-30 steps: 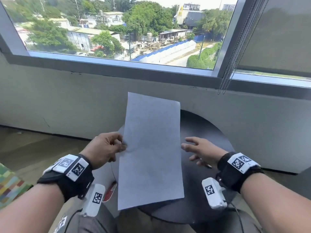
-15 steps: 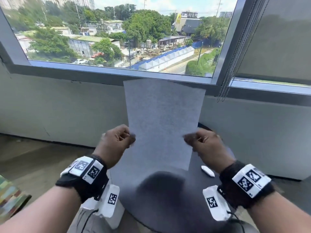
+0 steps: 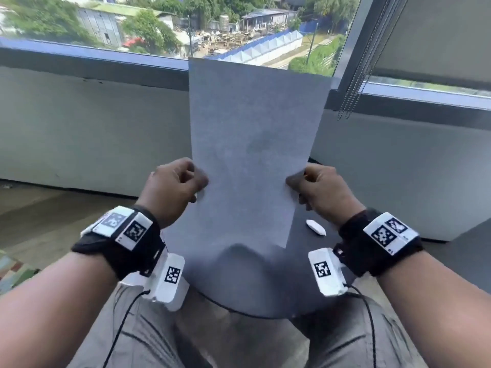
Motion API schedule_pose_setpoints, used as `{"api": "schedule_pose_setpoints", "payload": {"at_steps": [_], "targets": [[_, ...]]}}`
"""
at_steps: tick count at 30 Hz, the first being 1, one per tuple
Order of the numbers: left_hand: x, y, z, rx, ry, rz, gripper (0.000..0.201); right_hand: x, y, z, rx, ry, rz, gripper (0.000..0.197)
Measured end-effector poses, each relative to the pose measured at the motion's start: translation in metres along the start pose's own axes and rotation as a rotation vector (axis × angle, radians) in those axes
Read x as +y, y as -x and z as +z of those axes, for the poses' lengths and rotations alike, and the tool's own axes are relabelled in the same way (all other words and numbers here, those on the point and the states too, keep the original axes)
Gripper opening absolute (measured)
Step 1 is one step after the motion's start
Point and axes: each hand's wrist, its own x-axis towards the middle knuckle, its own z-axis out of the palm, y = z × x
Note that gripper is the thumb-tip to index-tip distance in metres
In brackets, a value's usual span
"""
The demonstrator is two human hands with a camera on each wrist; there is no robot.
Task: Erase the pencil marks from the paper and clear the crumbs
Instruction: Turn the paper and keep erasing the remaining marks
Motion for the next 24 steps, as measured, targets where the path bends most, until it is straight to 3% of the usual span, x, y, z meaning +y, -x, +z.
{"api": "schedule_pose_setpoints", "payload": {"at_steps": [2,6,8,13,18,21,24], "targets": [[-0.004,-0.001,0.0,-0.054,-0.025,-0.059,0.022,0.002,-0.004,-0.006,-0.029,0.012,0.02,0.016],[-0.023,0.019,0.022,-0.245,-0.073,-0.253,0.049,0.04,0.001,0.001,-0.203,0.219,0.215,0.021],[-0.035,0.032,0.034,-0.31,-0.136,-0.312,0.053,0.058,0.004,0.004,-0.265,0.28,0.272,0.026],[-0.055,0.051,0.041,-0.4,-0.328,-0.402,0.068,0.092,0.0,-0.009,-0.165,0.674,0.24,0.012],[-0.047,0.045,0.035,-0.383,-0.643,-0.235,0.08,0.119,0.004,-0.009,-0.261,0.872,0.277,0.032],[-0.038,0.04,0.048,-0.519,-0.792,-0.104,0.077,0.125,-0.001,-0.013,-0.219,0.824,0.286,0.031],[-0.036,0.044,0.068,-0.666,-0.883,-0.012,0.087,0.125,-0.005,-0.021,-0.2,0.833,0.287,0.022]]}}
